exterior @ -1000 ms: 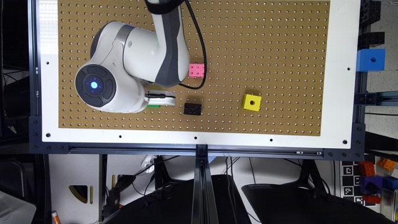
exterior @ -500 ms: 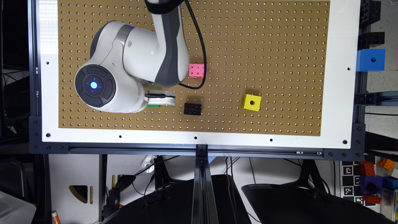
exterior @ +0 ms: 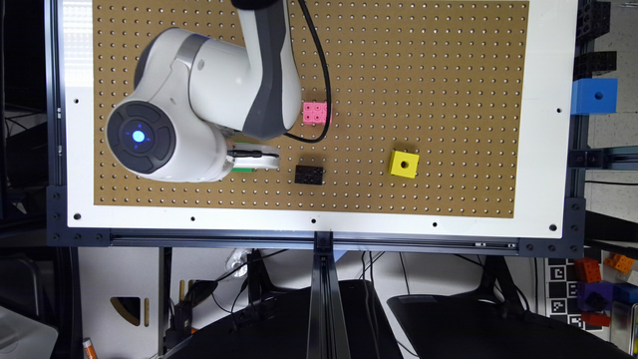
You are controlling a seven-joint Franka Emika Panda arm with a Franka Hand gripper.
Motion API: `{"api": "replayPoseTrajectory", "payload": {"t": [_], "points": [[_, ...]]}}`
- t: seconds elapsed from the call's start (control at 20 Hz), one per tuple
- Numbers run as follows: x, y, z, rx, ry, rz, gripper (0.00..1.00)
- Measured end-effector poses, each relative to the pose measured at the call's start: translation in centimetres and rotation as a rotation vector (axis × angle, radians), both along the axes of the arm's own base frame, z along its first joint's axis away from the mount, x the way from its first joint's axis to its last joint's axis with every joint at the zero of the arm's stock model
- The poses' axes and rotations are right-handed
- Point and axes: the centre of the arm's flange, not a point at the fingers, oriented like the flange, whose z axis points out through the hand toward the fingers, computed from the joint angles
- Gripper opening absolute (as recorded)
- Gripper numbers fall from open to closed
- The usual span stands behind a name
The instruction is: Pick up green block.
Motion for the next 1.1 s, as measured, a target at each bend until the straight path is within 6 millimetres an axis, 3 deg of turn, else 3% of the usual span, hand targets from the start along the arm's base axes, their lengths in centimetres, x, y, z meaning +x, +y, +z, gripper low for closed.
{"api": "replayPoseTrajectory", "payload": {"t": [0.5, 1.1], "points": [[-0.1, 0.0, 6.5, -0.005, 0.002, 0.002, 0.00], [-0.6, 0.1, 11.3, -0.011, -0.009, 0.002, 0.00]]}}
